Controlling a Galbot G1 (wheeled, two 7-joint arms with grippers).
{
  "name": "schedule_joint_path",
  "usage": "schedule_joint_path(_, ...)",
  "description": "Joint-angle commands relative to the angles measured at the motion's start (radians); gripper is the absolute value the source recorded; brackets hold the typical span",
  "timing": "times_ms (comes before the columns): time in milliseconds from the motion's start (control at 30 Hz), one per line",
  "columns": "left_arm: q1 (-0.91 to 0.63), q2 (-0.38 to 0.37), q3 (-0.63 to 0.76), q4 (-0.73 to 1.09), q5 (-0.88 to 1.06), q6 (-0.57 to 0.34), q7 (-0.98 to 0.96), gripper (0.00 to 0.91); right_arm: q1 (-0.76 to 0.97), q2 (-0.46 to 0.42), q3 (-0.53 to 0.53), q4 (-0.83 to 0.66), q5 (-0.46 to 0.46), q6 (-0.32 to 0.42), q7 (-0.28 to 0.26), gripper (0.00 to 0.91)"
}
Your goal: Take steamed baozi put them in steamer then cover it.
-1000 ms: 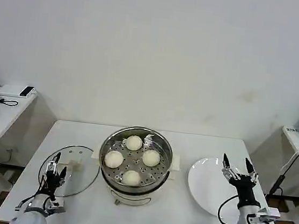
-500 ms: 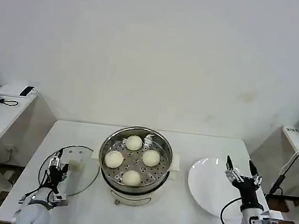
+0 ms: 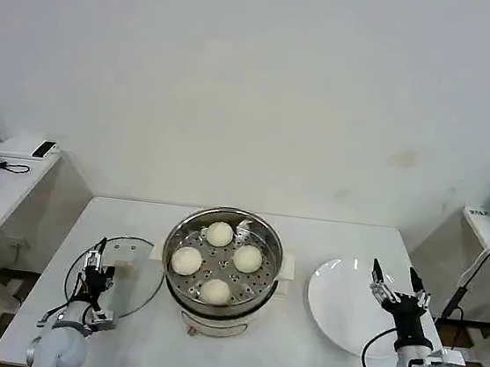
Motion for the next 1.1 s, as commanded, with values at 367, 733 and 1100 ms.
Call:
schedule_joint_path(367, -0.046, -0.006, 0.015, 0.106, -0.006, -0.001, -0.059, 0.907, -0.005, 0.008, -0.003, -0.005, -0.008, 0.005, -0.002, 0.907)
schedule_joint_path(733, -0.064, -0.011, 0.019, 0.15, -0.01, -0.003, -0.079, 0.393, -0.009, 0.011, -0.006, -0.006, -0.011, 0.009, -0.003, 0.907)
schedule_joint_path(1100, -0.066, -0.011, 0.019, 0.155, -0.017, -0.01, -0.085, 0.091, -0.009, 0.011, -0.007, -0.008, -0.01, 0.01, -0.004, 0.907)
